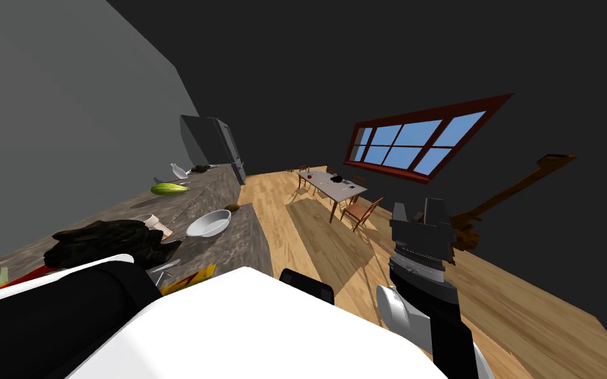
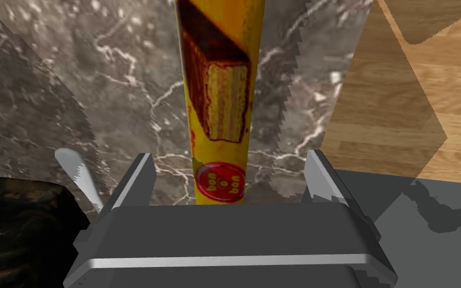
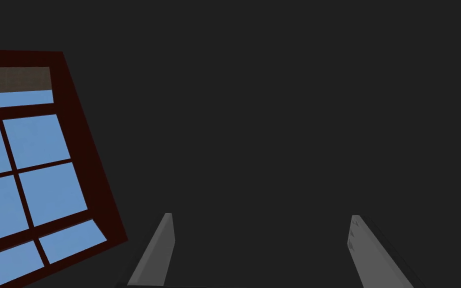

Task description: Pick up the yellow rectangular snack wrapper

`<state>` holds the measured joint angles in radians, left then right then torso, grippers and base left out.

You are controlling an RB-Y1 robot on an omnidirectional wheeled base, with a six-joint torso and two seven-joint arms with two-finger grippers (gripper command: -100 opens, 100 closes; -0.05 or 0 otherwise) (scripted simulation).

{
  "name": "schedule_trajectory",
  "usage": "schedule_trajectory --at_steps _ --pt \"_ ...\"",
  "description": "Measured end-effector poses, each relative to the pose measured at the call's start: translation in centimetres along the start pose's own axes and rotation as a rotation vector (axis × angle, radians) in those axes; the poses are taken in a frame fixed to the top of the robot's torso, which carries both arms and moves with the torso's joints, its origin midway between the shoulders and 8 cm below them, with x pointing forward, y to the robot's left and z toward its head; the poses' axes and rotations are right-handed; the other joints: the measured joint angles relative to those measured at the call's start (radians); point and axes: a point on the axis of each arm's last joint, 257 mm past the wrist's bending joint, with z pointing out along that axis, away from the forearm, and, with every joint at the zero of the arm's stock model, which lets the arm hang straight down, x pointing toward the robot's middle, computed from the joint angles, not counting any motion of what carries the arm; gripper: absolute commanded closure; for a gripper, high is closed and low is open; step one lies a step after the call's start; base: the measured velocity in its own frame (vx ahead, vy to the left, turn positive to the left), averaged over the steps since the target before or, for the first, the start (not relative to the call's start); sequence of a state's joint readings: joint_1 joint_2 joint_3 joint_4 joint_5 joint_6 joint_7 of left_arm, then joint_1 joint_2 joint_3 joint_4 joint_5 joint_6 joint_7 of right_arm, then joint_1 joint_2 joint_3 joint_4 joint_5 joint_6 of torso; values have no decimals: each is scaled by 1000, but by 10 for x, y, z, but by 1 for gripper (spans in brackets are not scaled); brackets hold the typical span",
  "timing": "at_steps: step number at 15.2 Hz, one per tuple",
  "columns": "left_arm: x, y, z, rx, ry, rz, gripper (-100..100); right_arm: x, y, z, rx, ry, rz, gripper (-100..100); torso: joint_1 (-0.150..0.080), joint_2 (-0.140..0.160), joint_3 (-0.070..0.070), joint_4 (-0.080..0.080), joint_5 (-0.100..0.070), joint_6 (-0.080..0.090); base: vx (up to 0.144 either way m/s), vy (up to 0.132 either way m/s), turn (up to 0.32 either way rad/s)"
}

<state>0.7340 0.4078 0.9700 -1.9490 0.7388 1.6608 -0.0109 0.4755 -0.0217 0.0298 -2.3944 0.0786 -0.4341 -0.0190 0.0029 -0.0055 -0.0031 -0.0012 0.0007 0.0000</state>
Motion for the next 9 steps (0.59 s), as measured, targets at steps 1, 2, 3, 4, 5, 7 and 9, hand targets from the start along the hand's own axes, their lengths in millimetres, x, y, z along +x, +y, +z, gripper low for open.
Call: schedule_trajectory --at_steps 1,2,3,4,5,7,9 --pt "1 3 -1 -14 8 -5 -100 0 0 0 0 0 0 0 0 0 0 0 0 0 39 16 -10" --pt "1 4 -1 -20 10 -6 -100 0 0 0 0 0 0 0 0 1 0 0 0 0 0 6 -13" --pt "2 4 3 -21 11 -7 -100 0 0 0 0 0 0 0 -1 2 1 0 0 0 -23 2 -15" --pt "2 4 7 -20 12 -8 -100 0 0 0 0 0 0 0 -1 4 2 1 0 0 -36 -3 -10" --pt "4 2 11 -18 13 -9 -100 0 0 0 0 0 0 0 -2 5 3 1 0 0 -44 -11 -13" --pt "4 1 16 -15 13 -10 100 0 0 0 0 0 0 0 -2 6 4 1 -1 0 -17 -5 -2" --pt "4 1 16 -12 13 -10 100 0 0 0 0 0 0 0 -2 6 3 1 0 -1 0 0 0"
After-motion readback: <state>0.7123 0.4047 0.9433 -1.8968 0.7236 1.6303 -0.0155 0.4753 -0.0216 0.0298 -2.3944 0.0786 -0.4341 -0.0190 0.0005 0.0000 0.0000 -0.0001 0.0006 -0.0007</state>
